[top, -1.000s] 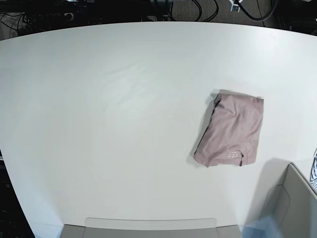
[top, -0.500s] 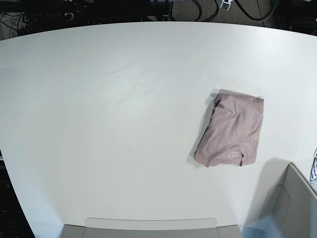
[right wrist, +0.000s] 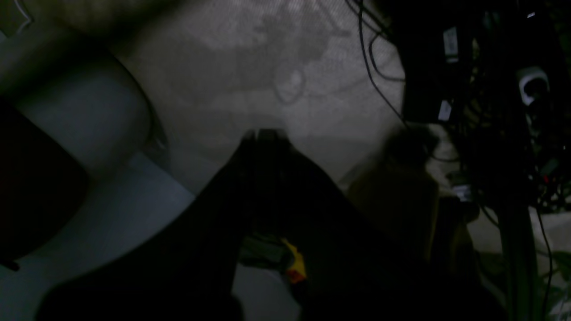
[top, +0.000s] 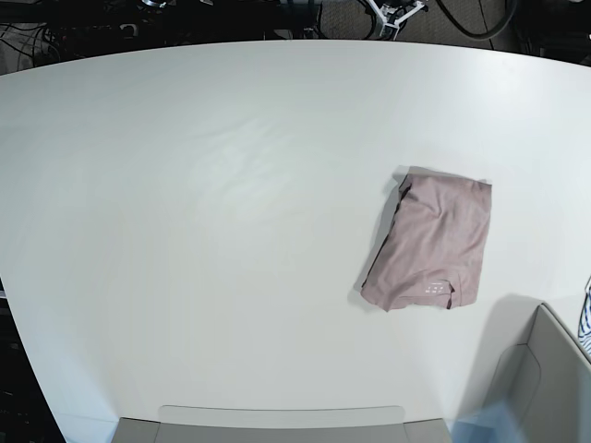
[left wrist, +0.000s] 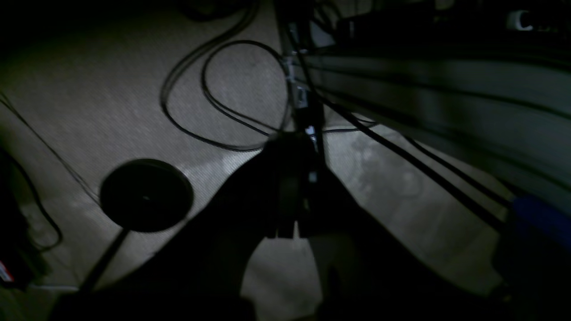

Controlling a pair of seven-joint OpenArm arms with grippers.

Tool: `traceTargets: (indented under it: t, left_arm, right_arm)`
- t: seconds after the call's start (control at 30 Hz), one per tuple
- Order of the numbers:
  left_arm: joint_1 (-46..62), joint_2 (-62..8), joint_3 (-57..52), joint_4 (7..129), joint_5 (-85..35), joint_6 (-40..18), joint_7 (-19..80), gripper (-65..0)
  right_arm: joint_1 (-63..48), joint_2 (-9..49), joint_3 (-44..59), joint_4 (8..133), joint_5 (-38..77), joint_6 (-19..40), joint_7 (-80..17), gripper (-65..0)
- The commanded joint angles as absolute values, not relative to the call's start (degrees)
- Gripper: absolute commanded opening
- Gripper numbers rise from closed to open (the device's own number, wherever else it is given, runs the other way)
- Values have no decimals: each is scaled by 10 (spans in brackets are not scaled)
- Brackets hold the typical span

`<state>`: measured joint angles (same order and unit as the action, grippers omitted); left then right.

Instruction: Fold the T-shirt properly

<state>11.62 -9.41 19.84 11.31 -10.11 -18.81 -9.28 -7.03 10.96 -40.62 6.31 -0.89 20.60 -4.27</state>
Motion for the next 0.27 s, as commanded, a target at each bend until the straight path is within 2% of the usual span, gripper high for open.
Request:
traceTargets:
  t: [0.0, 0.23]
  left_arm:
    - [123, -87, 198, 112, -102, -189, -96, -650]
    - [101, -49, 199, 112, -102, -189, -96, -650]
  right_arm:
    - [-73, 116, -406, 61, -8, 211, -45, -650]
    - [-76, 109, -406, 57, -8, 211, -50, -650]
